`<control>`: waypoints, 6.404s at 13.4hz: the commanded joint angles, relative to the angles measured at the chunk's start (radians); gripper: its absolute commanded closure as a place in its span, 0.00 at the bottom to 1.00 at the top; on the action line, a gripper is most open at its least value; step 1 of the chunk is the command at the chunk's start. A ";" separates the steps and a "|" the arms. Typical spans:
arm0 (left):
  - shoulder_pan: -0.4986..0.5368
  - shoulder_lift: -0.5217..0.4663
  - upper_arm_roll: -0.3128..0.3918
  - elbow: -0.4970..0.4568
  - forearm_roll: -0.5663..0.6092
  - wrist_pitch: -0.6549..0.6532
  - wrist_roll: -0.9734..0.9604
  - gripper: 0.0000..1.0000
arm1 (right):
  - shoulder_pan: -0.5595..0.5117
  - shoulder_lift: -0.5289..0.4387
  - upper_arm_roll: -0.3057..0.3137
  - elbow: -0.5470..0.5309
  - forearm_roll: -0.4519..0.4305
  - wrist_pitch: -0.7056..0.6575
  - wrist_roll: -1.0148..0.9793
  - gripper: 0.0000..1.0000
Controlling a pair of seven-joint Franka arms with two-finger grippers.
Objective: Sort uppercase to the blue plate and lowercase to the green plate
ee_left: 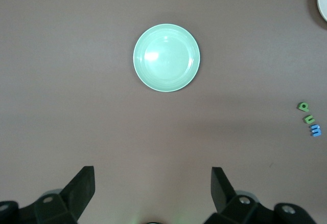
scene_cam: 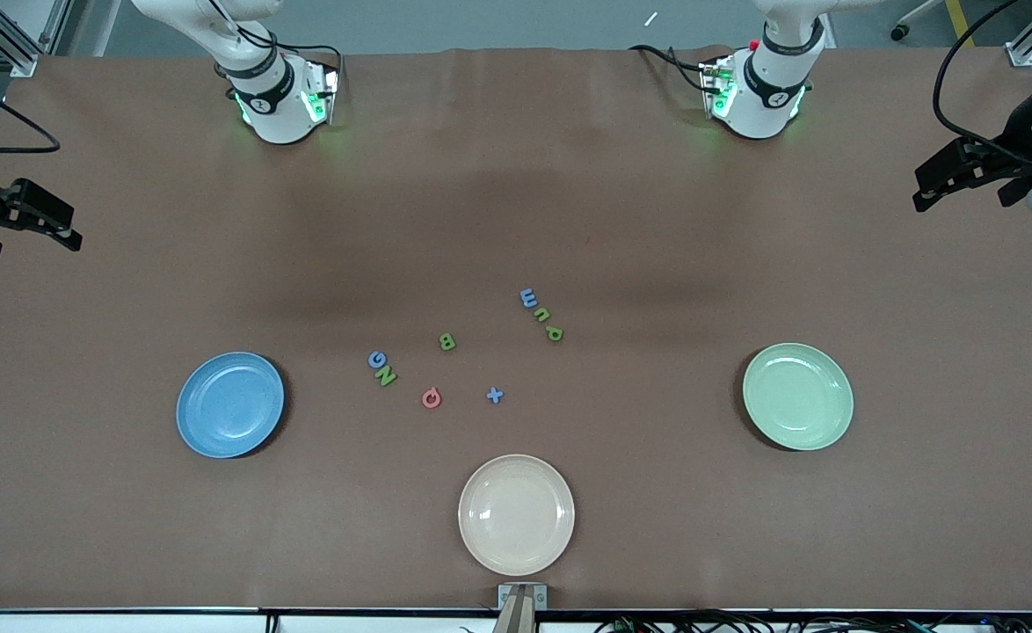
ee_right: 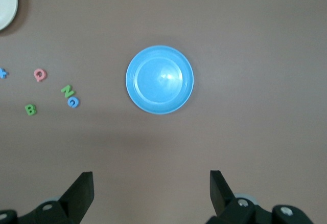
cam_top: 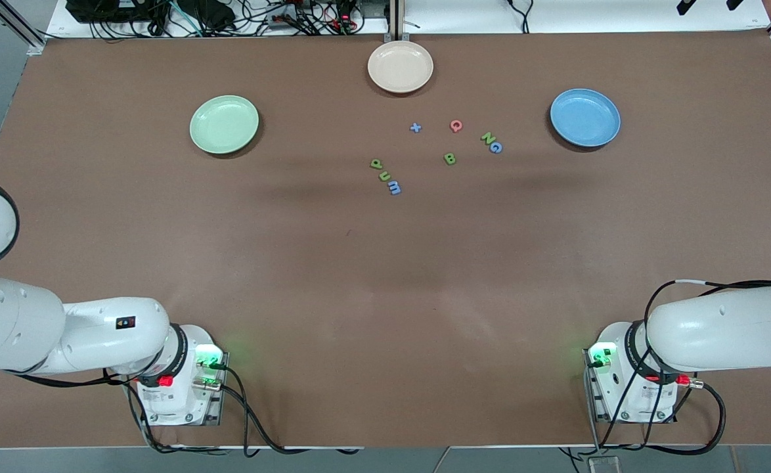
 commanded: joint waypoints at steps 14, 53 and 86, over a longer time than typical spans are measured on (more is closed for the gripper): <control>-0.013 0.200 -0.186 -0.098 0.017 0.237 -0.353 0.00 | 0.038 0.110 0.021 0.006 0.005 -0.031 0.132 0.00; -0.503 0.904 -0.211 -0.014 0.317 0.824 -1.527 0.68 | 0.409 0.622 0.027 -0.288 0.169 0.793 0.382 0.87; 0.023 0.723 -0.452 -0.071 0.464 0.512 -1.054 0.01 | 0.411 0.749 0.029 -0.009 0.080 0.756 1.101 0.10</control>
